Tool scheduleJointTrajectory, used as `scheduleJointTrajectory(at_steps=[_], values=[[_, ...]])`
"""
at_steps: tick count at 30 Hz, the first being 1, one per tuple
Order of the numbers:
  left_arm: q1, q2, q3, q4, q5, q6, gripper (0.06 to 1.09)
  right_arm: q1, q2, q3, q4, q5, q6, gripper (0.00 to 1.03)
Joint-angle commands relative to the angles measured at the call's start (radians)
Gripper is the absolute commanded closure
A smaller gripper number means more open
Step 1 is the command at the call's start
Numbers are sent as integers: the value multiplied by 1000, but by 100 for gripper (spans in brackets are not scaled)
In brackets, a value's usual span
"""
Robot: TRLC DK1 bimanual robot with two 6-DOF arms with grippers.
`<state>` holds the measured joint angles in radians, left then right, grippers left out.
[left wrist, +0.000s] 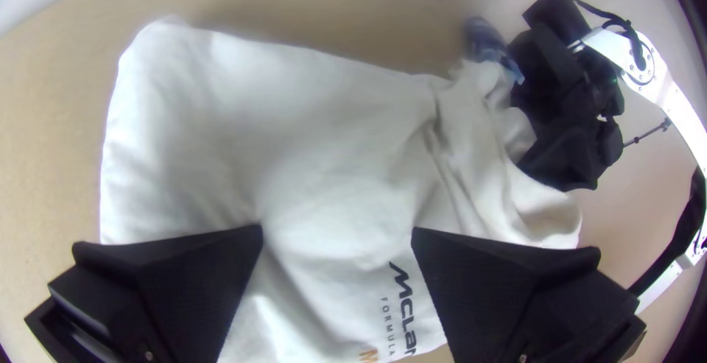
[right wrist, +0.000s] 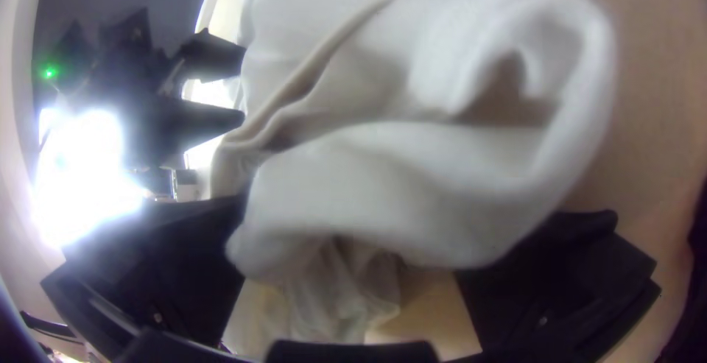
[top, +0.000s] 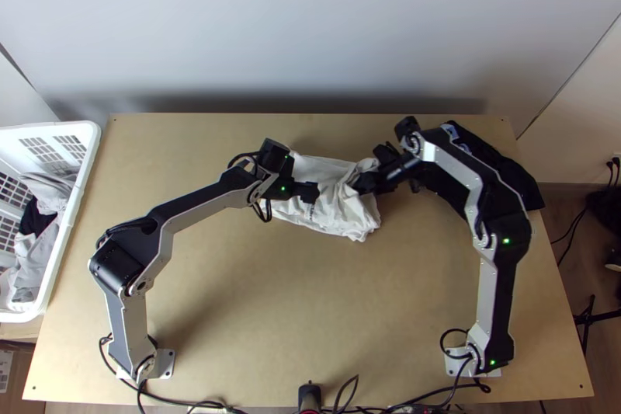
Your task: Fold the t-shirt
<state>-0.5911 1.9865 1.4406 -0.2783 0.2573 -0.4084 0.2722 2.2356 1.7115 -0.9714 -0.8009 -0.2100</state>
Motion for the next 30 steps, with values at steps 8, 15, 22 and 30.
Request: scheduleJointTrajectory(at_steps=[8,15,22,30], values=[[10,-8,-3,-2,-1,-9,10,134,65,102,-3,-17,41,28],[17,-23,-16,-2,-3,-9,10,111,19,105,-23,-17,46,100],[33,-34,-23,-1,-1,-15,10,82,-128,115,-23,16,52,100],[36,-41,-23,-2,-1,-18,10,50,-228,152,-59,14,54,100]])
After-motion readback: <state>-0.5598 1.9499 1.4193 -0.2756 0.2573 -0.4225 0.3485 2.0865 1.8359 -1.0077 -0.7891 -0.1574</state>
